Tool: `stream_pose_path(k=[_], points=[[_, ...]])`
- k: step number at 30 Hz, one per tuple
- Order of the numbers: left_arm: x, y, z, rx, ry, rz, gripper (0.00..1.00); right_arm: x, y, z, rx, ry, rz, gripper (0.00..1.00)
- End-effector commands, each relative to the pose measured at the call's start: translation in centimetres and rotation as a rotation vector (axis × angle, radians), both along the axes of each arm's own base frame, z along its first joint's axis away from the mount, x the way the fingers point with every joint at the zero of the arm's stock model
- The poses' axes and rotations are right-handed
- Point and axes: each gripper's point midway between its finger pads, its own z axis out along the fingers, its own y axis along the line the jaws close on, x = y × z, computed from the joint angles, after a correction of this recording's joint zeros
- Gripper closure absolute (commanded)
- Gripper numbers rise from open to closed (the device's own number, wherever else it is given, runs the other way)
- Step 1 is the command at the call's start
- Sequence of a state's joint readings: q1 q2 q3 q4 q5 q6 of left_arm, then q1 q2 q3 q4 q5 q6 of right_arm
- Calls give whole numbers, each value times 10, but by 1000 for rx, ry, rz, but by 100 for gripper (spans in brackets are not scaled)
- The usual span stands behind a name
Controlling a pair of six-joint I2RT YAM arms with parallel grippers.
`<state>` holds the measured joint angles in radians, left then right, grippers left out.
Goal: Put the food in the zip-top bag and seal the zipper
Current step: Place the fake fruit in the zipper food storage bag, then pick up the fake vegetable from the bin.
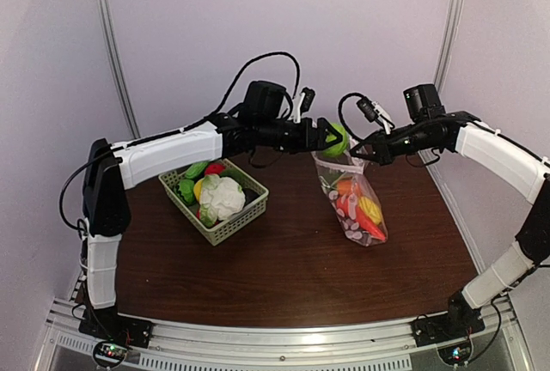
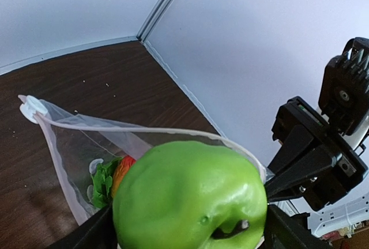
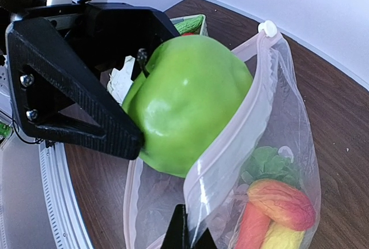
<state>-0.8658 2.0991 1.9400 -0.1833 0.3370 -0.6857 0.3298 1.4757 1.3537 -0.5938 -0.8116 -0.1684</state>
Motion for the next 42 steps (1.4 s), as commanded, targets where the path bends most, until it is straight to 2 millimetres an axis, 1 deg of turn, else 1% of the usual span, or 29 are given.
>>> stream_pose_path(k=[1, 7, 8, 9, 10, 12, 13, 15, 16, 17, 18, 19, 20, 21, 22, 23, 24, 25, 26, 28, 30, 32, 34, 38, 42], points=[[4, -1, 5, 14, -22, 16, 11, -4, 5, 22, 50, -41, 25, 100], [4, -1, 6, 20, -23, 16, 7, -4, 6, 23, 56, -37, 29, 100], [3, -1, 10, 15, -27, 12, 6, -5, 6, 23, 57, -40, 29, 100], [2, -1, 14, 9, -32, 9, 3, -4, 6, 23, 57, -39, 29, 100], [1, -1, 20, 1, -43, 2, 2, -4, 5, 23, 58, -38, 28, 100], [-1, 2, 38, -10, -96, -7, 2, -3, 4, 21, 64, -31, 24, 100], [-2, 6, 52, -14, -137, -3, 2, -2, 2, 21, 71, -26, 22, 100], [0, 22, 76, 2, -232, 39, 3, -1, -2, 29, 101, -23, 30, 100], [3, 33, 88, 20, -279, 76, 2, -1, -5, 36, 114, -34, 31, 100], [8, 47, 95, 45, -313, 123, 2, 0, -9, 41, 119, -51, 23, 100], [14, 63, 98, 79, -336, 175, 2, 1, -13, 42, 110, -73, 12, 100], [21, 80, 96, 119, -348, 231, 2, 6, -17, 37, 84, -89, -16, 100], [28, 97, 82, 173, -335, 266, 2, 9, -18, 29, 64, -83, -35, 100], [38, 119, 71, 224, -311, 325, 2, 9, -19, 23, 48, -65, -29, 100], [45, 137, 62, 265, -276, 362, 2, 5, -17, 23, 42, -47, 1, 100], [49, 153, 46, 306, -232, 380, 3, 1, -15, 25, 40, -47, 28, 100], [50, 167, 33, 351, -198, 394, 4, 3, -16, 23, 33, -59, 15, 100], [51, 181, 20, 402, -175, 417, 4, 8, -17, 16, 6, -84, -25, 100], [49, 193, 7, 463, -159, 440, 5, 9, -18, 5, -37, -93, -47, 100], [43, 214, -16, 571, -132, 473, 5, 3, -13, -5, -46, -61, -10, 100], [33, 227, -35, 641, -105, 466, 5, -2, -10, -4, -27, -54, 9, 100], [21, 233, -50, 675, -74, 438, 2, 3, -12, -4, -31, -77, -18, 100], [9, 241, -67, 713, -34, 411, 2, 3, -11, -10, -42, -62, -14, 100], [-8, 253, -85, 754, 0, 355, 2, -2, -6, -11, -23, -35, 15, 100], [-13, 276, -99, 734, 50, 361, 2, -3, -7, -10, -28, -41, 13, 100]])
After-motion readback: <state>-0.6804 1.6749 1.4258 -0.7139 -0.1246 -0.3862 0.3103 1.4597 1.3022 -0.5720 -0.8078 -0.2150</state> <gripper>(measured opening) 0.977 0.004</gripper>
